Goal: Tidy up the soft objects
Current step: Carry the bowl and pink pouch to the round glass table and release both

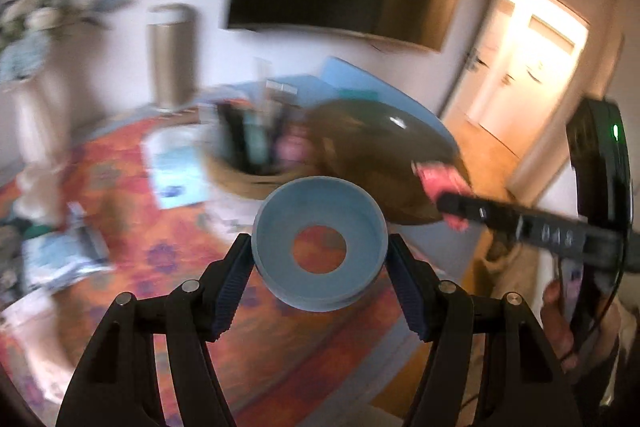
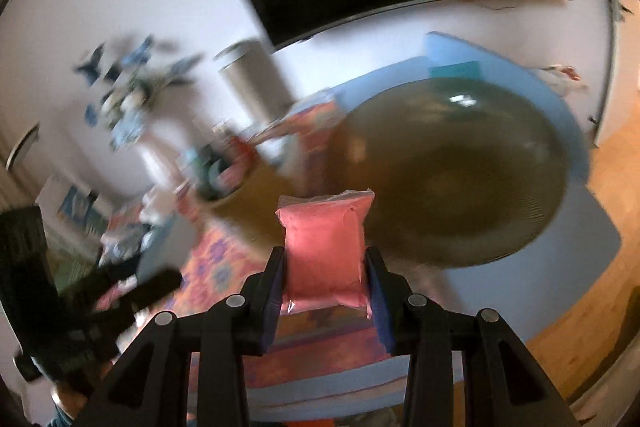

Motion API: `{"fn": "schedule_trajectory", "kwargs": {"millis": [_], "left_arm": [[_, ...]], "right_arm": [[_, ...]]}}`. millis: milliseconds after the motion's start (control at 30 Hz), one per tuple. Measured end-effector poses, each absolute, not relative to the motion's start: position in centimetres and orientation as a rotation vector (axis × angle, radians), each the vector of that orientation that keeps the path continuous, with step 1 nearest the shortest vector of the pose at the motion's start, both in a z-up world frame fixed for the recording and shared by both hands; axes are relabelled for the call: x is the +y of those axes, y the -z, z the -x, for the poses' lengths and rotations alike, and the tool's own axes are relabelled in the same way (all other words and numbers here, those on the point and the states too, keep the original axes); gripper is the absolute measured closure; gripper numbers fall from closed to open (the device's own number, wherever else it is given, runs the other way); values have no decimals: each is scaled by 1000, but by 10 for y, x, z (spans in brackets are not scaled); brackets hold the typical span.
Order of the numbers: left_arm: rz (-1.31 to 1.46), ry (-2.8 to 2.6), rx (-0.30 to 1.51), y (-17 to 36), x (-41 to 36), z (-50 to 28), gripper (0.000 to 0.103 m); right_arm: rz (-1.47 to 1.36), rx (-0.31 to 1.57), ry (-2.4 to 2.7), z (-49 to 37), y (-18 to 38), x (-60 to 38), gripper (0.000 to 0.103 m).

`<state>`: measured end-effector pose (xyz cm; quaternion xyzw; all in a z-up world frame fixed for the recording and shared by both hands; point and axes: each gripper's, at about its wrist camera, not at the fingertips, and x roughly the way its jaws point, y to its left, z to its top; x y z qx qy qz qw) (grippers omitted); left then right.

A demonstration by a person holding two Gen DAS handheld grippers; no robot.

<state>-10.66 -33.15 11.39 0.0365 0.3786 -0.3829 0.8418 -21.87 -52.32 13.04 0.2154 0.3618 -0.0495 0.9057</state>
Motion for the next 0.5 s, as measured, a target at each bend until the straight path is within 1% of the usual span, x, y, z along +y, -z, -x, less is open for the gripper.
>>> {"fn": "schedule_trajectory", "kwargs": {"millis": [267,467,500], "left_arm": [[-151,885,826,-102,-405,104,39],[-187,881,723,-117,-454,91,38],[-202,862,708,-116,-462,88,38]], "right_arm": [[-494,710,223,212,-130,-587,65],[-519,679,285,188,-135,-619,65],[-519,685,295,184,-136,-621,64]]}}
